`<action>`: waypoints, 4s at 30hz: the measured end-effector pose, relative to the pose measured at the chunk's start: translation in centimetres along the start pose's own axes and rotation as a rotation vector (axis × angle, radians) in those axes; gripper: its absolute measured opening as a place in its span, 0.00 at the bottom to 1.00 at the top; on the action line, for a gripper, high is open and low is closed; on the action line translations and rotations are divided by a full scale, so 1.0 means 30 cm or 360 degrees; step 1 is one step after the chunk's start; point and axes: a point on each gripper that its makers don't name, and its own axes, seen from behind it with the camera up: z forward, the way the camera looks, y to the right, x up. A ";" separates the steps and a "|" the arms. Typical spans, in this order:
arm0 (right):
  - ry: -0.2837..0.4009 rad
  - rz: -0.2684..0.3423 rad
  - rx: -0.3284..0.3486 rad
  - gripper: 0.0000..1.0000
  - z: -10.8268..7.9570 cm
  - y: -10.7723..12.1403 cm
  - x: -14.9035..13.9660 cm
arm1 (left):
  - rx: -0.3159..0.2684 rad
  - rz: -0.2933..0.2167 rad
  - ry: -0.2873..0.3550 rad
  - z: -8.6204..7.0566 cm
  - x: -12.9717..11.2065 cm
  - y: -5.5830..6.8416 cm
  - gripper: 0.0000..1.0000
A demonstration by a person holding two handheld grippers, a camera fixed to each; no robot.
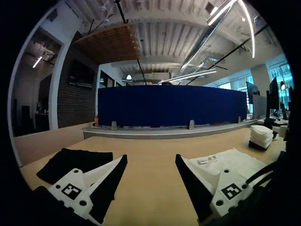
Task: Fold towel
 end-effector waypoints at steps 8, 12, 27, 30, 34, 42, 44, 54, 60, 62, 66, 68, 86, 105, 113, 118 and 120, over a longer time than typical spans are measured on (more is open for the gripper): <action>-0.0001 -0.0001 0.0007 1.00 0.004 0.005 0.003 | 0.0000 0.0000 0.0000 0.001 -0.002 0.001 0.95; -0.0001 -0.0001 0.0011 1.00 0.006 0.005 0.007 | 0.0000 0.0002 -0.0001 -0.001 -0.002 0.005 0.95; 0.0015 -0.0030 0.0006 1.00 0.009 0.006 0.110 | 0.0030 0.0002 0.0009 0.005 0.098 -0.018 0.95; -0.0010 -0.0024 0.0004 1.00 0.003 0.002 0.159 | 0.0024 0.0025 0.0005 0.006 0.167 -0.006 0.95; -0.0038 -0.0001 -0.0007 1.00 -0.013 -0.002 0.241 | -0.0015 0.0046 -0.0011 0.009 0.257 0.017 0.95; -0.0073 -0.0008 0.0051 0.99 -0.041 -0.058 0.403 | -0.0058 0.0081 -0.0064 0.003 0.407 0.050 0.95; -0.0084 0.0003 0.0064 1.00 -0.044 -0.063 0.434 | -0.0087 0.0088 -0.0091 -0.004 0.429 0.063 0.95; -0.0164 -0.0004 0.0128 1.00 -0.069 -0.094 0.497 | -0.0201 0.0167 -0.0192 -0.022 0.472 0.107 0.95; -0.0251 -0.0095 0.0188 1.00 -0.082 -0.124 0.472 | -0.0274 0.0191 -0.0240 -0.027 0.470 0.147 0.95; -0.0283 -0.0122 0.0219 0.99 -0.086 -0.136 0.462 | -0.0308 0.0210 -0.0255 -0.029 0.466 0.164 0.95; -0.0342 -0.0170 0.0301 1.00 -0.095 -0.169 0.441 | -0.0376 0.0256 -0.0299 -0.041 0.449 0.193 0.95; -0.0381 -0.0194 0.0354 1.00 -0.103 -0.191 0.426 | -0.0418 0.0277 -0.0328 -0.050 0.438 0.208 0.95; -0.0812 -0.0422 0.0809 1.00 -0.211 -0.326 0.231 | -0.0756 0.0328 -0.0631 -0.142 0.275 0.319 0.95; -0.0946 -0.0473 0.0872 1.00 -0.254 -0.338 0.060 | -0.0911 0.0367 -0.0821 -0.203 0.051 0.411 0.95; -0.1049 -0.0478 0.0895 1.00 -0.270 -0.333 -0.072 | -0.0950 0.0394 -0.0929 -0.207 -0.081 0.445 0.95; -0.1119 -0.0494 0.0905 1.00 -0.286 -0.326 -0.155 | -0.0988 0.0418 -0.1005 -0.216 -0.162 0.462 0.95; -0.1147 -0.0498 0.0910 1.00 -0.292 -0.323 -0.187 | -0.1006 0.0426 -0.1042 -0.223 -0.199 0.470 0.95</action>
